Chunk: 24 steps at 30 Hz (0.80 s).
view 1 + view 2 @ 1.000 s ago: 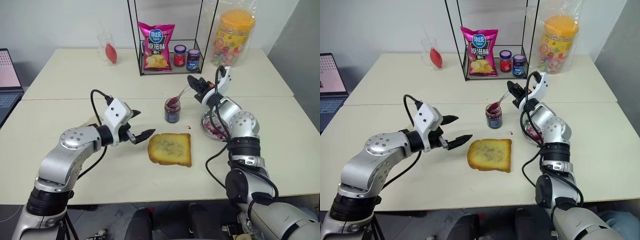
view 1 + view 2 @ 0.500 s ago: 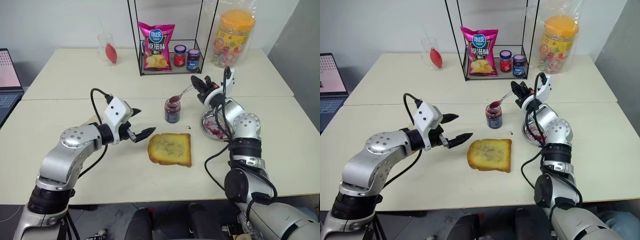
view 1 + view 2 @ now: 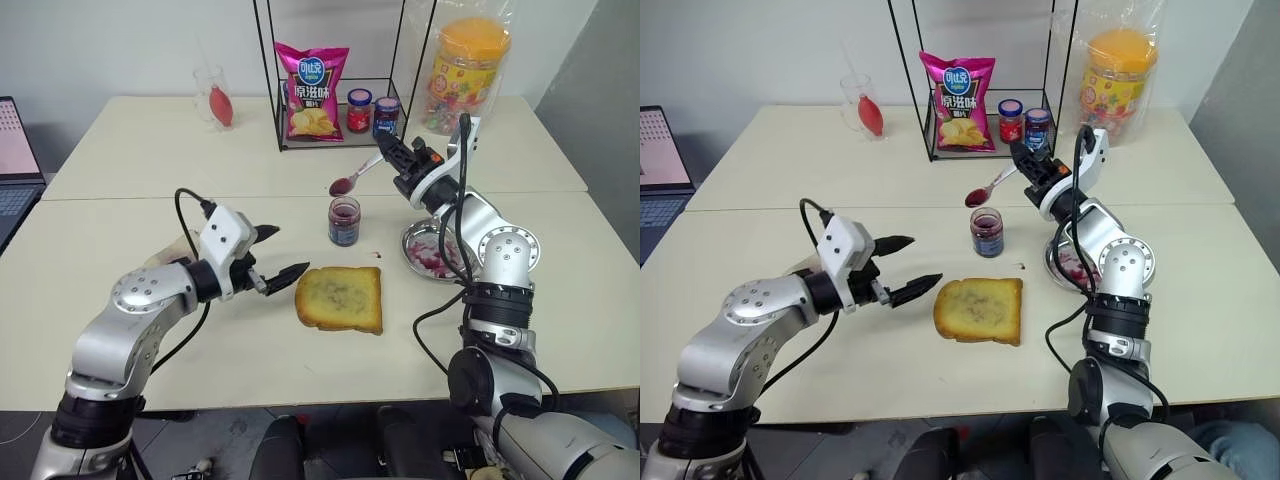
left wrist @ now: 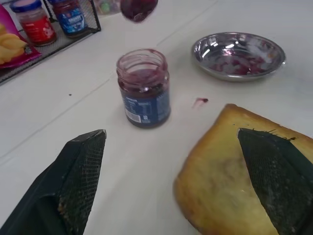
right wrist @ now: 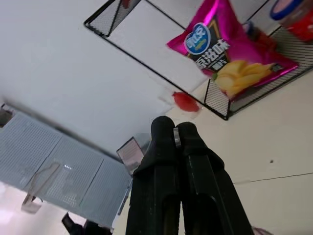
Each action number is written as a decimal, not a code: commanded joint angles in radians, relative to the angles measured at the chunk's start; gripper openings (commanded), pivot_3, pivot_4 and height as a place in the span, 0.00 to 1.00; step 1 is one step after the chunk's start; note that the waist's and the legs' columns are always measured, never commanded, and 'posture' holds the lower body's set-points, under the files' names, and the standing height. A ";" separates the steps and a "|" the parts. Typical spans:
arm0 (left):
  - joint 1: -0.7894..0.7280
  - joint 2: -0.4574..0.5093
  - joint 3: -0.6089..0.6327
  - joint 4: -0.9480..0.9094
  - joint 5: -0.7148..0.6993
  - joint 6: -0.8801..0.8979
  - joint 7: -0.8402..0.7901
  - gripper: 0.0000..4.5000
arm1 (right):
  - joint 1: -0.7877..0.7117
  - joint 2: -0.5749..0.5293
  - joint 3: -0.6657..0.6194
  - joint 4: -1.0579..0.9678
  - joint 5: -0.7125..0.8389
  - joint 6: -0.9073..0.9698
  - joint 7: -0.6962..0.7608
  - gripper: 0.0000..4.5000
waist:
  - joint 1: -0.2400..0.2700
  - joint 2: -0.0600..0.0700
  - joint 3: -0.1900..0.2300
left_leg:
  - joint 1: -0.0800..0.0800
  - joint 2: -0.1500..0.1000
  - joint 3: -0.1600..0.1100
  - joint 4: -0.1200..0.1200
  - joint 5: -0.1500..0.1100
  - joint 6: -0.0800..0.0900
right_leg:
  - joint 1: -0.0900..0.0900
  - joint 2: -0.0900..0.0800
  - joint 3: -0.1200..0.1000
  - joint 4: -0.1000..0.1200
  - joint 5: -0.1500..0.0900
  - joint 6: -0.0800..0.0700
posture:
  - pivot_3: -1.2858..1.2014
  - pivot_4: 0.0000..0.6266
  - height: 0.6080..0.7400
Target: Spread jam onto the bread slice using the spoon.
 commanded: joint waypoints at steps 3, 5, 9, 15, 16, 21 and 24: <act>0.226 0.071 0.097 -0.151 -0.019 -0.090 -0.096 1.00 | 0.145 0.006 0.116 -0.269 0.061 0.080 -0.028 0.00 | -0.001 0.000 0.000 | -0.002 0.000 0.000 0.000 0.000 0.000 | -0.002 0.000 0.000 0.000 0.000 0.000 | 0.52 0.24 1.00; 0.315 0.086 0.104 -0.174 -0.003 -0.128 -0.126 1.00 | 0.202 0.003 0.158 -0.314 0.047 0.082 -0.021 0.00 | -0.001 -0.001 0.000 | -0.002 0.000 0.001 0.000 0.000 0.000 | -0.002 -0.001 0.001 0.000 0.000 0.000 | 0.52 0.24 1.00; 0.406 0.075 0.109 -0.187 0.009 -0.182 -0.133 1.00 | 0.286 -0.022 0.254 -0.360 -0.014 0.060 0.015 0.00 | 0.000 -0.001 0.000 | -0.002 0.000 0.001 0.000 0.000 0.000 | -0.003 0.000 0.001 0.000 -0.002 0.002 | 0.52 0.24 1.00; 0.409 0.062 0.081 -0.174 0.020 -0.211 -0.114 1.00 | 0.369 -0.070 0.438 -0.363 -0.202 -0.053 0.097 0.00 | 0.001 -0.002 -0.001 | -0.001 0.000 0.002 0.002 0.001 0.002 | -0.002 0.000 0.002 0.000 -0.001 0.004 | 0.52 0.24 1.00; 0.408 0.062 0.076 -0.170 0.024 -0.215 -0.115 1.00 | 0.375 -0.076 0.459 -0.362 -0.229 -0.071 0.107 0.00 | 0.001 -0.002 -0.001 | -0.001 0.000 0.002 0.002 0.001 0.002 | -0.002 0.000 0.002 0.000 -0.001 0.004 | 0.52 0.24 1.00; 0.406 0.061 0.067 -0.151 0.030 -0.226 -0.119 1.00 | 0.385 -0.102 0.525 -0.373 -0.331 -0.142 0.144 0.00 | 0.001 -0.002 -0.001 | -0.001 0.000 0.002 0.001 0.001 0.001 | -0.003 0.000 0.002 -0.001 -0.001 0.004 | 0.52 0.24 1.00; 0.382 0.057 0.048 -0.140 0.039 -0.231 -0.117 1.00 | 0.392 -0.161 0.560 -0.411 -0.412 -0.183 0.170 0.00 | 0.002 -0.002 -0.001 | -0.001 0.000 0.002 0.001 0.001 0.001 | -0.003 0.000 0.001 0.000 -0.001 0.004 | 0.52 0.24 1.00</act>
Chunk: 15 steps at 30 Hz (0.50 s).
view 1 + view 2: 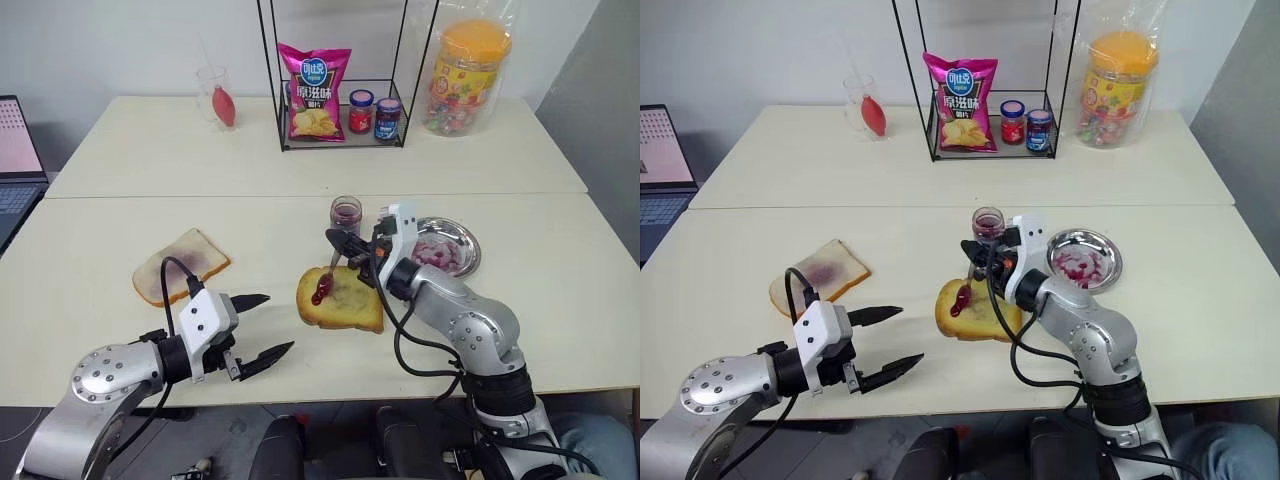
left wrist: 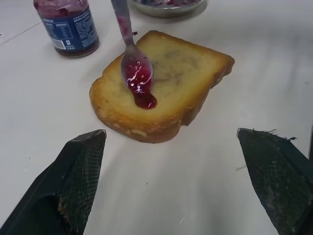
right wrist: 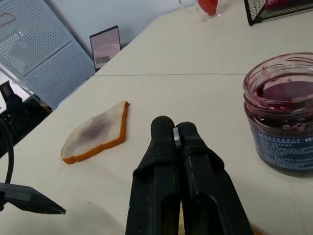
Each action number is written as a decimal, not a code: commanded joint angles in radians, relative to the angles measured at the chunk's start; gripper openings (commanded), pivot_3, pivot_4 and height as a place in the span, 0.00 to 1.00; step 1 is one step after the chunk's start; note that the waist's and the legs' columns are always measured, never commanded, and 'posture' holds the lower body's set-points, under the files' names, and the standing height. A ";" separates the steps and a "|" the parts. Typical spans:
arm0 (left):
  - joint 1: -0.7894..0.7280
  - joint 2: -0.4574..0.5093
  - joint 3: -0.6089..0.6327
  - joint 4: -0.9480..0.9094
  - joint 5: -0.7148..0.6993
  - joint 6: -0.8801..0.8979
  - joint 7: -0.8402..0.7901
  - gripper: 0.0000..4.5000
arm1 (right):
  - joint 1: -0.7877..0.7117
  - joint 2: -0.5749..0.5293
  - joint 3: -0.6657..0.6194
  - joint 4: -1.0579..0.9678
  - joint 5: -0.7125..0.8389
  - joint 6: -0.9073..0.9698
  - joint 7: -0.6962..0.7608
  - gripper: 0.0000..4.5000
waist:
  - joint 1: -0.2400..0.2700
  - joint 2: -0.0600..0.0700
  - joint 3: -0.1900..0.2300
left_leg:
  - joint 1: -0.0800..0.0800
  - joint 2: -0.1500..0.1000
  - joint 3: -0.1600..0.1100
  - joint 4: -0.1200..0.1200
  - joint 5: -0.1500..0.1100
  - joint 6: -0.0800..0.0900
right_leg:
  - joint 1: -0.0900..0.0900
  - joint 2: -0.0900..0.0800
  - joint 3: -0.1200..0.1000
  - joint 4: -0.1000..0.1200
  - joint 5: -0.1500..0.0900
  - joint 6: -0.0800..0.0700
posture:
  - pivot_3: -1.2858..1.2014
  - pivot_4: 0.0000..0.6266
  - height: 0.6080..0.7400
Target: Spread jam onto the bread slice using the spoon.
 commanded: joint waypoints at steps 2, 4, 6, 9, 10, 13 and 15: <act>-0.035 -0.004 -0.024 0.007 0.016 -0.026 0.001 1.00 | 0.012 -0.080 0.032 -0.110 -0.099 -0.069 0.047 0.00 | 0.003 0.000 0.000 | 0.000 0.000 0.000 0.000 0.000 0.000 | 0.000 0.000 0.000 0.000 0.000 0.000 | 0.52 0.24 1.00; -0.040 -0.003 -0.028 0.010 0.017 -0.029 0.001 1.00 | 0.014 -0.111 0.039 -0.128 -0.132 -0.089 0.059 0.00 | 0.002 -0.001 -0.001 | 0.000 -0.001 0.000 0.001 0.000 0.000 | 0.000 -0.001 0.000 0.000 0.000 0.000 | 0.52 0.24 1.00; -0.044 -0.002 -0.030 0.015 0.018 -0.033 0.000 1.00 | 0.016 -0.138 0.037 -0.150 -0.155 -0.098 0.072 0.00 | 0.001 -0.002 -0.001 | 0.000 -0.001 0.000 0.001 0.000 0.000 | 0.001 -0.001 0.000 0.000 0.000 0.000 | 0.52 0.24 1.00; -0.047 0.003 -0.030 0.022 0.018 -0.039 -0.005 1.00 | 0.011 -0.174 -0.011 -0.216 -0.120 -0.059 0.087 0.00 | 0.002 -0.002 -0.001 | 0.000 -0.001 0.000 0.001 0.000 0.000 | 0.000 -0.001 0.000 0.000 0.000 0.000 | 0.52 0.24 1.00; -0.050 0.004 -0.029 0.026 0.019 -0.042 -0.006 1.00 | 0.011 -0.168 -0.030 -0.229 -0.080 -0.028 0.086 0.00 | 0.002 -0.002 -0.001 | 0.000 0.000 0.000 0.001 0.000 0.000 | 0.000 0.000 0.000 0.000 0.000 0.000 | 0.52 0.24 1.00; -0.059 0.003 -0.023 0.038 0.017 -0.047 -0.008 1.00 | 0.031 -0.085 -0.080 -0.218 0.043 0.050 0.054 0.00 | 0.002 -0.002 -0.001 | 0.000 0.000 0.000 0.001 0.000 0.000 | 0.000 0.000 0.000 0.000 0.000 0.000 | 0.52 0.24 1.00; -0.060 0.004 -0.019 0.043 0.017 -0.053 -0.009 1.00 | 0.034 -0.022 -0.109 -0.194 0.098 0.087 0.020 0.00 | 0.000 -0.002 -0.001 | 0.000 0.000 -0.001 0.001 0.000 0.000 | 0.001 0.000 0.000 0.000 0.000 0.000 | 0.52 0.24 1.00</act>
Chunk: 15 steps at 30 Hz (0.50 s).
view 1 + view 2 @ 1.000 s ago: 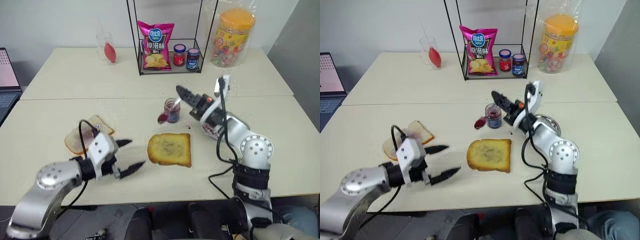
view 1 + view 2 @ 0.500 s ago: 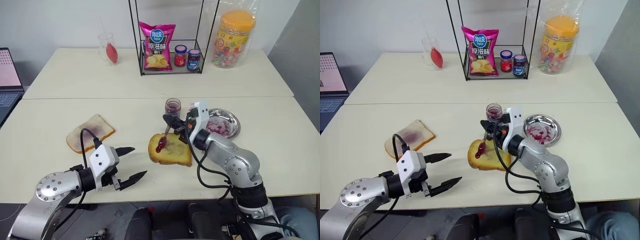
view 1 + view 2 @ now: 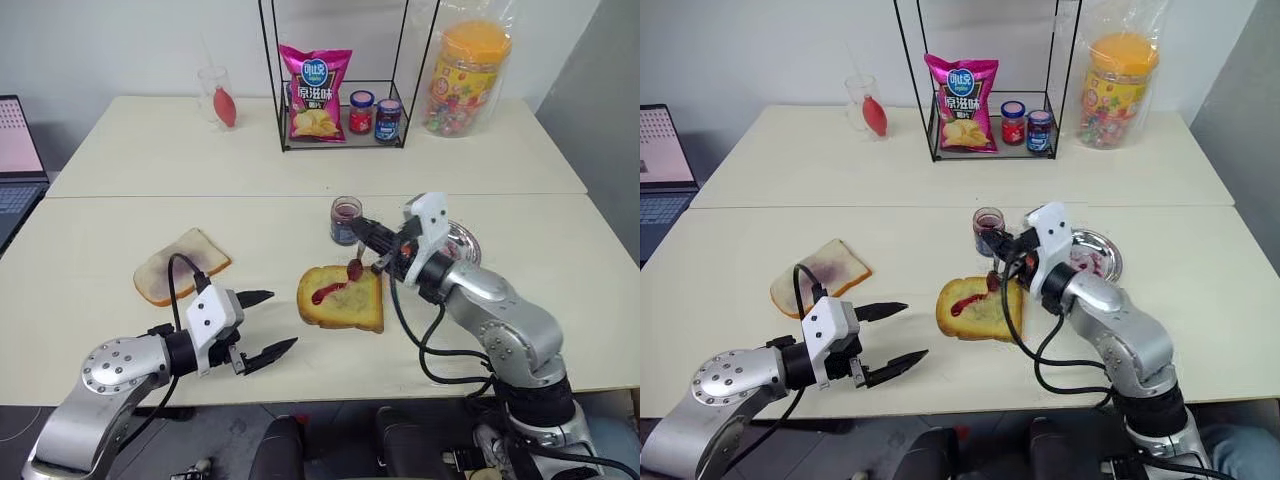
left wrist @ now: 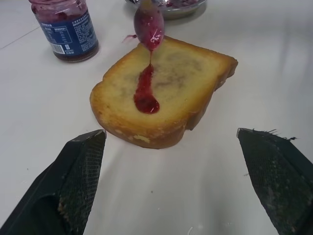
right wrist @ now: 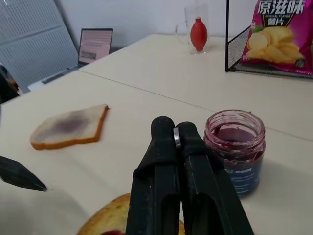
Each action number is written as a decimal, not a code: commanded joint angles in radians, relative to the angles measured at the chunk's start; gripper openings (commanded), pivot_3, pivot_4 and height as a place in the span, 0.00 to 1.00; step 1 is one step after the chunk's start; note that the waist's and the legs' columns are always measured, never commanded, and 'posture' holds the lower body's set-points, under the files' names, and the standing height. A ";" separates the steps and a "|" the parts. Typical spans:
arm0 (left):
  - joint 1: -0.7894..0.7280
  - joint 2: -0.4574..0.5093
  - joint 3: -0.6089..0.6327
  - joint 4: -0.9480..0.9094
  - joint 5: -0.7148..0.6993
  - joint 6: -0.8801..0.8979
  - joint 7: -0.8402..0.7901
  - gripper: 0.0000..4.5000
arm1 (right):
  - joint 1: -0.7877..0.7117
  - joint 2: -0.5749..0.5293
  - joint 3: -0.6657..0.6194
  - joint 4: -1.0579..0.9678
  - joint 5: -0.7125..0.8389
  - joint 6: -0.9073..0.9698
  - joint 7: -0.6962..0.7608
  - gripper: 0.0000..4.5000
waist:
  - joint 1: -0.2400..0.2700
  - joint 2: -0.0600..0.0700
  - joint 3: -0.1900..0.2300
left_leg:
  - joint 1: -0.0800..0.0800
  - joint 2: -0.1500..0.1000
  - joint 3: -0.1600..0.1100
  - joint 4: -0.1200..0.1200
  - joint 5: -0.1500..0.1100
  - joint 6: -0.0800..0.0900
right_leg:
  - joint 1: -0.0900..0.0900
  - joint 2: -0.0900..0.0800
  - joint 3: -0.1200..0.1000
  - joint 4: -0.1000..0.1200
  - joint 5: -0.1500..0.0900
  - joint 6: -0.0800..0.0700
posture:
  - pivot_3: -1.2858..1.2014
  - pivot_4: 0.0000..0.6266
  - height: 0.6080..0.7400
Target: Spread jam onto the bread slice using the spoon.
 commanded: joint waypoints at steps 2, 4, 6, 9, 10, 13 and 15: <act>-0.008 0.008 0.029 0.003 -0.002 -0.033 -0.008 1.00 | 0.005 0.143 -0.069 0.039 0.143 0.075 -0.076 0.00 | -0.003 0.000 0.000 | 0.000 0.000 0.000 0.000 0.000 0.000 | 0.000 0.000 0.000 0.000 0.000 0.000 | 0.52 0.24 1.00; -0.008 0.013 0.038 0.010 -0.008 -0.038 -0.016 1.00 | 0.009 0.181 -0.071 0.092 0.147 0.074 -0.083 0.00 | -0.002 -0.001 -0.001 | 0.000 0.000 0.000 0.000 0.000 0.000 | 0.000 0.000 0.000 0.000 0.000 0.000 | 0.52 0.24 1.00; -0.008 0.018 0.045 0.015 -0.012 -0.041 -0.024 1.00 | 0.011 0.227 -0.079 0.160 0.150 0.069 -0.089 0.00 | -0.002 -0.001 -0.001 | 0.000 0.000 0.000 0.000 0.000 0.000 | 0.000 0.000 0.000 0.000 0.000 0.000 | 0.52 0.24 1.00; -0.004 0.023 0.049 0.015 -0.016 -0.038 -0.033 1.00 | 0.004 0.245 -0.072 0.233 0.114 0.041 -0.072 0.00 | -0.002 -0.001 -0.001 | 0.000 0.000 0.001 0.000 0.000 0.000 | 0.000 0.000 0.000 0.000 0.000 0.000 | 0.52 0.24 1.00; -0.003 0.023 0.050 0.015 -0.015 -0.038 -0.034 1.00 | 0.003 0.247 -0.072 0.247 0.109 0.038 -0.068 0.00 | -0.002 -0.001 -0.001 | 0.000 0.000 0.001 0.000 0.000 0.000 | 0.000 0.000 0.000 0.000 0.000 0.000 | 0.52 0.24 1.00; 0.001 0.027 0.047 0.013 -0.013 -0.038 -0.043 1.00 | 0.000 0.242 -0.063 0.280 0.086 0.015 -0.054 0.00 | -0.002 -0.001 -0.001 | 0.000 0.000 0.001 0.000 0.000 0.000 | 0.000 0.000 0.000 0.000 0.000 0.000 | 0.52 0.24 1.00; 0.002 0.028 0.043 0.010 -0.006 -0.041 -0.046 1.00 | 0.004 0.217 -0.073 0.306 0.064 -0.005 -0.046 0.00 | -0.002 -0.002 -0.001 | 0.000 0.000 0.000 0.000 0.000 0.000 | 0.000 0.000 0.000 0.000 0.000 0.000 | 0.52 0.24 1.00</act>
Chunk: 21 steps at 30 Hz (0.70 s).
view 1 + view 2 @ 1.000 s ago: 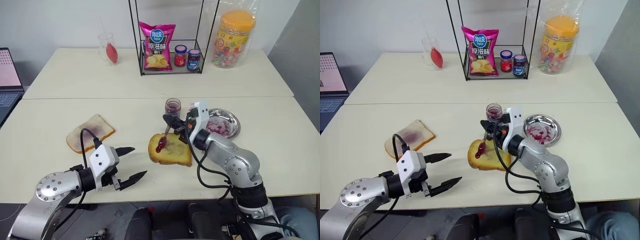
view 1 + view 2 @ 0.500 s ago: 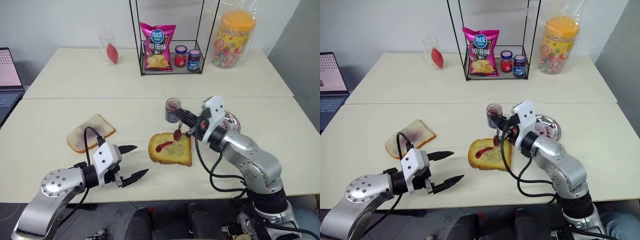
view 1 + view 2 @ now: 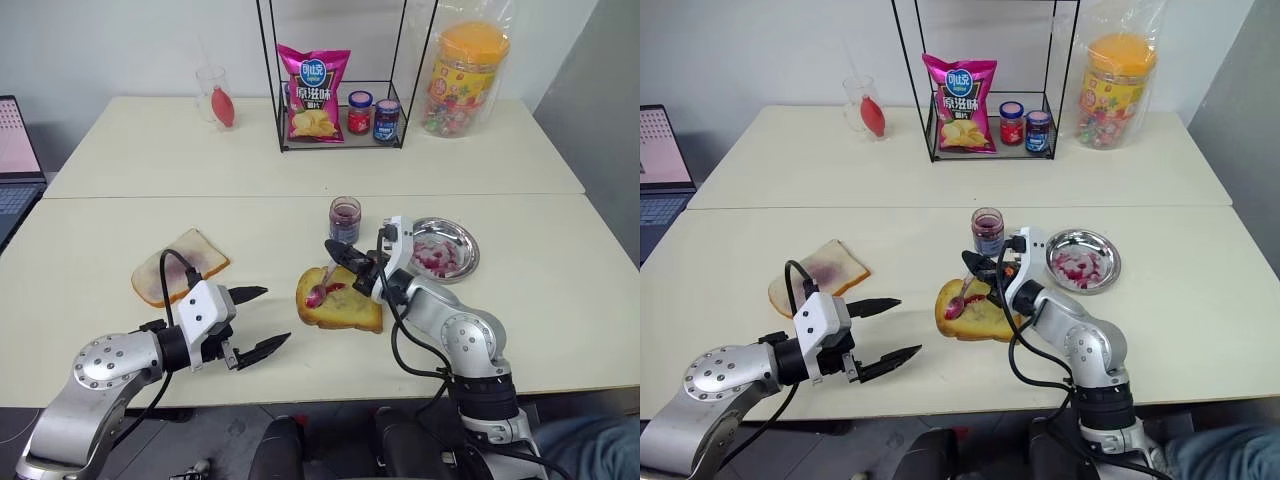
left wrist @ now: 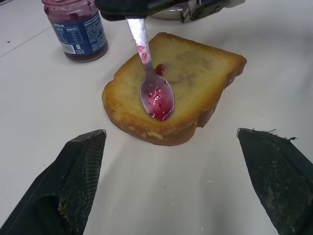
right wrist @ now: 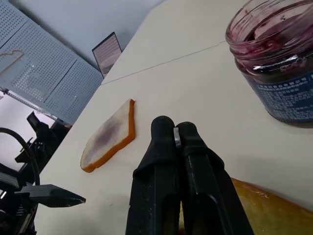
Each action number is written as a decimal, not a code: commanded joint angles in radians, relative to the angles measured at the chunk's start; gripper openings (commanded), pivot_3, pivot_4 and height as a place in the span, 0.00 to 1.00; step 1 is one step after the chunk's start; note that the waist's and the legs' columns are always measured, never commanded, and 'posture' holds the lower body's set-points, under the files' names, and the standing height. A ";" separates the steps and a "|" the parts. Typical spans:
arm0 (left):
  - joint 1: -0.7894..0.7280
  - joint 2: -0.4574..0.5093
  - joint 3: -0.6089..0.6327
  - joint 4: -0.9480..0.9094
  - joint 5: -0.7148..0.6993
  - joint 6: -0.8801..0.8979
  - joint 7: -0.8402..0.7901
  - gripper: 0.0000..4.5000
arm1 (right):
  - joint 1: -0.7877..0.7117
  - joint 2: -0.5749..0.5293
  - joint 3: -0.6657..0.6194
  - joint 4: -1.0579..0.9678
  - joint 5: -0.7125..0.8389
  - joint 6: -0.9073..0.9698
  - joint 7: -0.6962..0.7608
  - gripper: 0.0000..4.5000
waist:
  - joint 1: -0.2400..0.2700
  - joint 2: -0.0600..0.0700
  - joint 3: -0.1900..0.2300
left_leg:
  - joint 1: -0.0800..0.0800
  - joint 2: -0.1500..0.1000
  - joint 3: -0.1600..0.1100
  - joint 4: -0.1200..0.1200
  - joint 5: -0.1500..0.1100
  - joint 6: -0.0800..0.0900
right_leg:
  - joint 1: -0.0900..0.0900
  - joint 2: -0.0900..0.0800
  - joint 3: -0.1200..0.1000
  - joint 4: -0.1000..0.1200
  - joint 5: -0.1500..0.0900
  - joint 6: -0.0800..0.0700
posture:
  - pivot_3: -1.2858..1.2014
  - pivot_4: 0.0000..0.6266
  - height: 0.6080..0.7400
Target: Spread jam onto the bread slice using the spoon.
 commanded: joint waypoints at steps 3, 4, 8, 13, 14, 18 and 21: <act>0.000 0.015 0.011 -0.017 0.009 -0.027 -0.014 1.00 | 0.003 -0.081 -0.069 0.026 -0.032 -0.040 0.028 0.00 | 0.002 0.000 0.000 | 0.000 0.000 0.000 0.000 0.000 0.000 | 0.000 0.000 0.000 0.000 0.000 0.000 | 0.52 0.24 1.00; -0.002 0.014 0.009 -0.015 0.011 -0.028 -0.016 1.00 | 0.005 -0.095 -0.099 0.023 -0.017 -0.030 0.023 0.00 | 0.004 0.000 0.000 | 0.000 0.000 0.000 0.001 0.000 0.000 | 0.001 0.000 0.000 0.000 0.000 0.000 | 0.52 0.24 1.00; -0.009 0.011 -0.001 -0.009 0.016 -0.032 -0.017 1.00 | 0.018 -0.145 -0.149 0.013 0.011 -0.006 0.021 0.00 | 0.010 -0.002 -0.001 | 0.002 -0.002 0.000 0.001 0.000 0.000 | 0.003 -0.002 0.000 -0.001 0.000 0.001 | 0.52 0.24 1.00; -0.034 0.009 -0.018 0.008 0.027 -0.046 -0.026 1.00 | 0.043 -0.168 -0.202 -0.016 0.049 0.026 -0.002 0.00 | 0.009 -0.002 -0.002 | 0.005 -0.001 0.000 0.000 0.000 0.000 | 0.006 -0.001 0.000 0.000 0.000 0.000 | 0.52 0.24 1.00; -0.036 0.008 -0.019 0.010 0.028 -0.048 -0.028 1.00 | 0.042 -0.169 -0.209 -0.029 0.062 0.036 -0.009 0.00 | 0.009 -0.002 -0.002 | 0.006 -0.001 0.000 0.000 0.000 0.000 | 0.006 -0.001 0.000 0.000 0.000 0.000 | 0.52 0.24 1.00; -0.037 0.009 -0.021 0.016 0.029 -0.058 -0.038 1.00 | 0.022 -0.147 -0.246 -0.095 0.168 0.102 -0.056 0.00 | 0.009 -0.002 -0.002 | 0.006 -0.001 0.000 0.001 0.000 0.000 | 0.006 -0.001 0.000 0.000 0.000 0.000 | 0.52 0.24 1.00; -0.035 0.010 -0.022 0.024 0.031 -0.069 -0.043 1.00 | -0.013 -0.082 -0.246 -0.130 0.275 0.151 -0.115 0.00 | 0.004 -0.001 -0.002 | 0.006 -0.001 0.000 0.000 0.000 0.000 | 0.006 -0.001 0.000 -0.001 0.000 0.000 | 0.52 0.24 1.00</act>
